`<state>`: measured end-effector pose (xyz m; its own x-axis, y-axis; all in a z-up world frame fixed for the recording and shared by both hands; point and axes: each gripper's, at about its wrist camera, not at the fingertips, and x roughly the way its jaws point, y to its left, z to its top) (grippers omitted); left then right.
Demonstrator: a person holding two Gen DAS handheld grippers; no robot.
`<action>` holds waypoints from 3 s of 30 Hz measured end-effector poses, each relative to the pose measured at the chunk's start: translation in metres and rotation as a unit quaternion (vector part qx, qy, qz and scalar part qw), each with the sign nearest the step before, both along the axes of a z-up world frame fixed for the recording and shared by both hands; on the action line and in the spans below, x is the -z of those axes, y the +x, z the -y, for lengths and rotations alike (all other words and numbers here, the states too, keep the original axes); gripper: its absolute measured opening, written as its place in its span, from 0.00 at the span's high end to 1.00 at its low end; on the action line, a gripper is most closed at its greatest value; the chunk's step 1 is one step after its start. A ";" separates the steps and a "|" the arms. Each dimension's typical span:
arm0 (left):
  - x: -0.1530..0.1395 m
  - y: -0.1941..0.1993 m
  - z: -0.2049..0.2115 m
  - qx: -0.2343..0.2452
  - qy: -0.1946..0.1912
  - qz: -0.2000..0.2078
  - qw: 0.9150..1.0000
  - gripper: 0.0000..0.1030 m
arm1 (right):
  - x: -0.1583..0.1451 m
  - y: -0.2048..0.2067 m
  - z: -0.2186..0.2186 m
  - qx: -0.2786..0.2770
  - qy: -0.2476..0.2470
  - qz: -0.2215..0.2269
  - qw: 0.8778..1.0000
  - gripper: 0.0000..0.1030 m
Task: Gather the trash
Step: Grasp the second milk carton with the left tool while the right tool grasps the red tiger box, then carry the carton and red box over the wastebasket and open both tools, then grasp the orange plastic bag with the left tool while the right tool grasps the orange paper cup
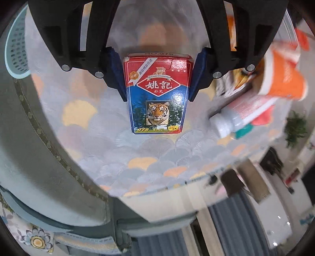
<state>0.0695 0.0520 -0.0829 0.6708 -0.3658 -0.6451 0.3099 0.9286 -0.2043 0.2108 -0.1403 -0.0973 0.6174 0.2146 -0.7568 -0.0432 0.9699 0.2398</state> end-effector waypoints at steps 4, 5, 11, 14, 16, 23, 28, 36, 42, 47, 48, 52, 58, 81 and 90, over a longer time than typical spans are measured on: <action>-0.027 -0.006 0.011 0.011 -0.025 0.016 1.000 0.45 | -0.018 -0.038 0.028 0.001 0.012 0.019 1.000 0.46; -0.035 -0.007 0.015 0.014 -0.031 0.020 0.999 0.45 | -0.024 -0.049 0.035 0.003 0.020 0.024 1.000 0.46; -0.079 -0.021 0.054 0.048 -0.045 0.058 0.996 0.46 | -0.074 -0.108 0.085 0.032 0.036 0.080 0.996 0.46; -0.103 -0.029 0.084 0.073 -0.051 0.079 0.993 0.46 | -0.099 -0.135 0.118 0.045 0.046 0.103 0.993 0.46; -0.115 -0.032 0.108 0.091 -0.058 0.088 0.990 0.46 | -0.109 -0.152 0.139 0.063 0.044 0.111 0.991 0.46; -0.126 -0.039 0.197 0.156 -0.077 0.075 0.982 0.46 | -0.102 -0.212 0.229 0.147 0.038 0.111 0.982 0.46; -0.096 -0.028 0.253 0.199 -0.086 0.015 0.976 0.45 | -0.055 -0.240 0.286 0.203 0.058 0.064 0.975 0.46; 0.001 -0.017 0.319 0.255 -0.046 -0.101 0.961 0.45 | 0.049 -0.260 0.324 0.252 0.106 -0.031 0.961 0.45; 0.042 -0.002 0.331 0.249 -0.037 -0.149 0.956 0.45 | 0.096 -0.252 0.330 0.261 0.113 -0.081 0.955 0.45; 0.049 0.001 0.328 0.243 -0.029 -0.150 0.958 0.34 | 0.123 -0.243 0.336 0.265 0.119 -0.113 0.950 0.45; 0.050 0.002 0.325 0.241 -0.031 -0.150 0.958 0.31 | 0.126 -0.241 0.336 0.267 0.121 -0.116 0.949 0.45; 0.049 0.006 0.315 0.233 -0.034 -0.150 0.960 0.31 | 0.130 -0.248 0.339 0.269 0.126 -0.113 0.948 0.44; 0.037 0.007 0.300 0.221 -0.045 -0.140 0.964 0.31 | 0.111 -0.244 0.337 0.265 0.117 -0.089 0.953 0.44; -0.097 -0.017 0.095 0.012 -0.092 0.028 0.995 0.31 | -0.061 -0.209 0.179 0.087 0.050 0.086 0.991 0.44; -0.120 -0.033 -0.047 -0.204 -0.025 0.105 0.973 0.30 | -0.085 -0.164 0.060 -0.023 0.050 0.105 0.993 0.44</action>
